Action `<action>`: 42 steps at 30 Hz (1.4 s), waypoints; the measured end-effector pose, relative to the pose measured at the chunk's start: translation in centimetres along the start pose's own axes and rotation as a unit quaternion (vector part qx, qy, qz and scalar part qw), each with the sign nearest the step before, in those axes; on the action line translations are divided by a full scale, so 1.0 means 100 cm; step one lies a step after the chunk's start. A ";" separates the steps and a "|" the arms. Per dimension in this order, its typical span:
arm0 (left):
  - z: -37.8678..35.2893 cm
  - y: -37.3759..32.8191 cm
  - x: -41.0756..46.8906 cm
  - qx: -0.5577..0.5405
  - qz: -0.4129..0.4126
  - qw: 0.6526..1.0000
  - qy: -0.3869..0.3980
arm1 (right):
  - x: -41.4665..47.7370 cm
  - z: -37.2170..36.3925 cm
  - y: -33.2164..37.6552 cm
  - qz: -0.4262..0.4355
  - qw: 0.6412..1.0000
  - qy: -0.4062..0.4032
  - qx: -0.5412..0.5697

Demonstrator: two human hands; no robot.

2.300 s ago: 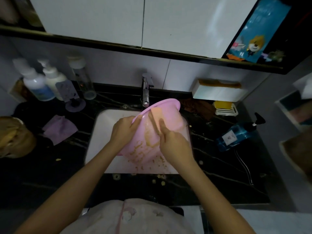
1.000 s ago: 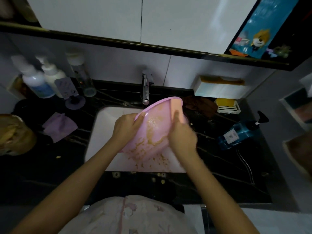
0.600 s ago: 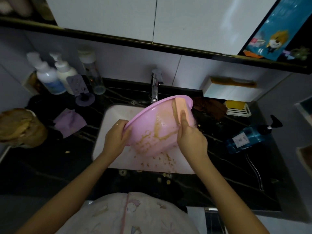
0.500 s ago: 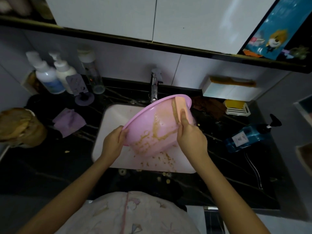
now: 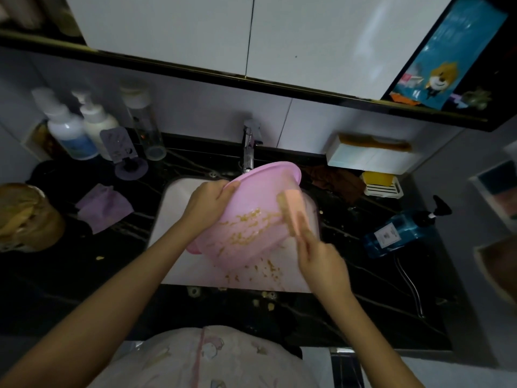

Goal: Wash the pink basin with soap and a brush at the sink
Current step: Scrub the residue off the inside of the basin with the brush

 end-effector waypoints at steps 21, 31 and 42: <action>-0.003 0.001 0.008 0.034 0.007 0.999 -0.020 | -0.018 -0.052 0.040 -0.215 0.890 -0.073 0.395; 0.001 -0.001 0.010 0.038 0.007 0.999 -0.019 | -0.015 -0.047 0.067 -0.203 0.890 -0.081 0.401; -0.001 0.000 0.005 0.042 -0.010 0.999 -0.015 | -0.028 -0.024 0.047 -0.098 0.969 0.022 0.224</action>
Point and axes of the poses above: each hand's wrist, its own x-axis towards the middle knuckle, its own z-axis out of the back of the hand, y = z × x, the point moved 4 cm from there along x, towards the middle knuckle, and after that the axes turned 2 degrees about z, right-handed, at the moved point
